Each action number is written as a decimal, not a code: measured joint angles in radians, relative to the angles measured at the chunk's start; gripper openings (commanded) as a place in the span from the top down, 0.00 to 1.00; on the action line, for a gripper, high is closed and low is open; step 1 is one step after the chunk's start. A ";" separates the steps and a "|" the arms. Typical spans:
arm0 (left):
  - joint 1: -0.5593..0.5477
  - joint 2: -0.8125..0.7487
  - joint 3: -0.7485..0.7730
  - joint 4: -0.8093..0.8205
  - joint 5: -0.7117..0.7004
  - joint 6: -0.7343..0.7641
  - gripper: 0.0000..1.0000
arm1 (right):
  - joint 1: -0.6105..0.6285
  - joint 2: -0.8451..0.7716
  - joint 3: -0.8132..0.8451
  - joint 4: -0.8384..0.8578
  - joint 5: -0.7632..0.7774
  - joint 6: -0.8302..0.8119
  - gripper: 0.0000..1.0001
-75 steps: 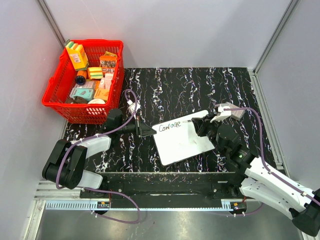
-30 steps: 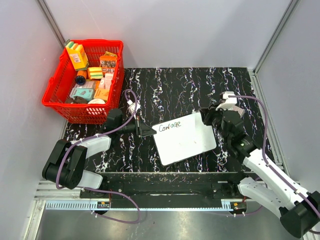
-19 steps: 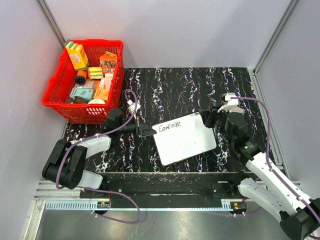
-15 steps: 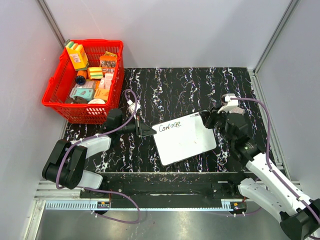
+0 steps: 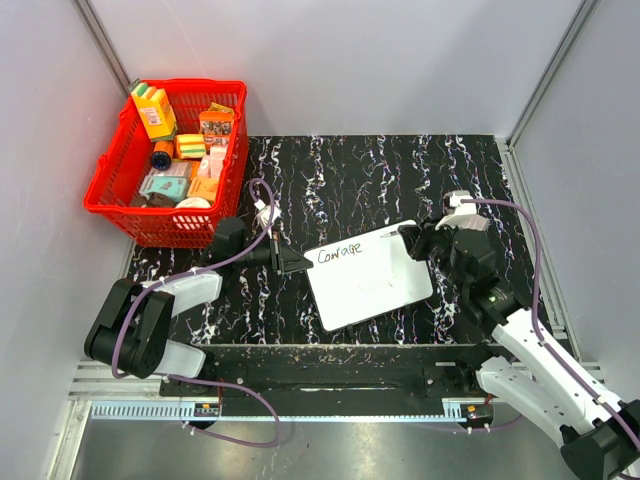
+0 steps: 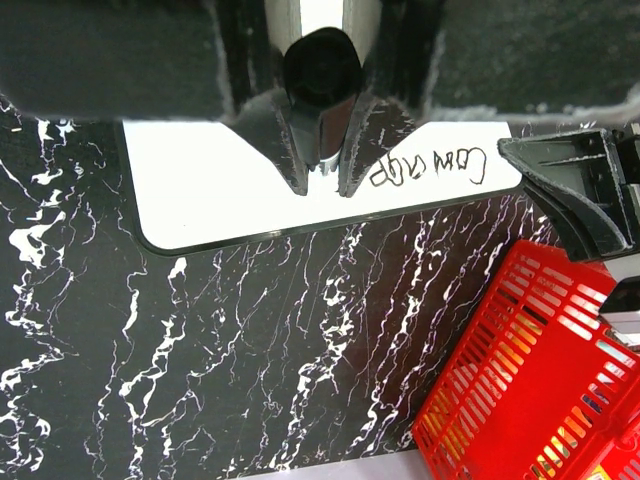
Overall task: Write a sentence on the whiteboard
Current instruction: Write on the whiteboard at the whiteboard stand.
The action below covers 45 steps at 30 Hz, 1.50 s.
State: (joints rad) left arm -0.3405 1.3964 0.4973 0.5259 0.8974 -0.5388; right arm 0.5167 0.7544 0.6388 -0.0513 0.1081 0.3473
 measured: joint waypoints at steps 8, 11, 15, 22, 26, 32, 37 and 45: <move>0.000 0.000 0.000 0.000 0.000 0.000 1.00 | 0.000 0.021 -0.003 0.002 -0.046 -0.001 1.00; 0.000 0.000 0.000 0.000 0.000 0.000 1.00 | 0.000 0.032 -0.003 0.003 -0.052 -0.001 1.00; 0.000 0.000 0.001 0.000 0.000 0.000 1.00 | 0.000 0.058 -0.003 0.029 -0.069 0.000 1.00; 0.000 0.000 0.001 0.000 0.000 0.000 1.00 | 0.000 0.100 -0.003 0.067 -0.072 0.009 1.00; 0.000 0.000 0.001 0.000 0.000 0.000 1.00 | 0.000 0.114 -0.004 0.088 -0.072 0.013 1.00; 0.000 0.000 0.001 0.000 0.000 0.000 1.00 | 0.000 0.145 -0.005 0.100 -0.072 0.016 1.00; 0.000 0.000 0.001 -0.001 0.000 0.000 1.00 | 0.000 0.147 -0.021 0.117 -0.073 0.020 1.00; 0.000 0.000 0.001 -0.003 -0.002 0.000 1.00 | 0.000 0.147 -0.033 0.137 -0.067 0.023 1.00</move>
State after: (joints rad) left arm -0.3408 1.3964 0.4980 0.5224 0.8959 -0.5388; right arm 0.5167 0.9016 0.6056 0.0860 0.0410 0.3706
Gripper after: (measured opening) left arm 0.082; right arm 0.194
